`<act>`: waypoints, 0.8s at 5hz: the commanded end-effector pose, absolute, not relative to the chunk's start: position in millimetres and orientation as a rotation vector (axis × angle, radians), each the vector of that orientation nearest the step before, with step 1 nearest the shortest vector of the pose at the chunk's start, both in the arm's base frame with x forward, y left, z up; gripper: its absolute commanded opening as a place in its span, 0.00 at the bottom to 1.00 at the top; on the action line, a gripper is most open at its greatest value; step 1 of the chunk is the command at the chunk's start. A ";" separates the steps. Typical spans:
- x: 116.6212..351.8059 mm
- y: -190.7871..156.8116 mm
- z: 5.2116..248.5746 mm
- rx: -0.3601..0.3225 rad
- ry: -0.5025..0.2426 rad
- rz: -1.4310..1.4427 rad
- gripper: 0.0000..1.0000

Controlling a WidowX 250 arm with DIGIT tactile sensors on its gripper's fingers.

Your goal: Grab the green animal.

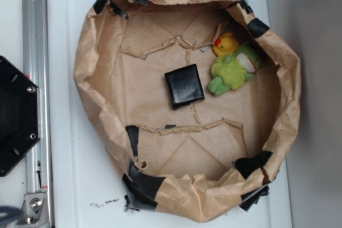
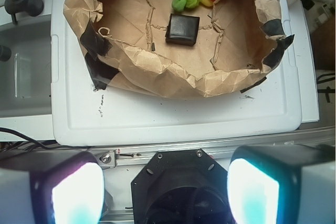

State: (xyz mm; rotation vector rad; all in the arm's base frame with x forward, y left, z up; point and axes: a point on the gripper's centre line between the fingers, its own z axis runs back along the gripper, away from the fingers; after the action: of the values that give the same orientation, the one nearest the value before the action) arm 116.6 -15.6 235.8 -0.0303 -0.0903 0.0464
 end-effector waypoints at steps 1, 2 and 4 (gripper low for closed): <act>116.6 -15.6 235.8 -0.030 -0.090 0.046 1.00; 151.9 -3.0 200.9 0.098 -0.109 0.135 1.00; 234.0 6.8 150.0 -0.076 -0.225 0.337 1.00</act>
State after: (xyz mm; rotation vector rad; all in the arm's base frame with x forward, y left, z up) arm 231.3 1.0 138.2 -0.0730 -0.1947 0.3226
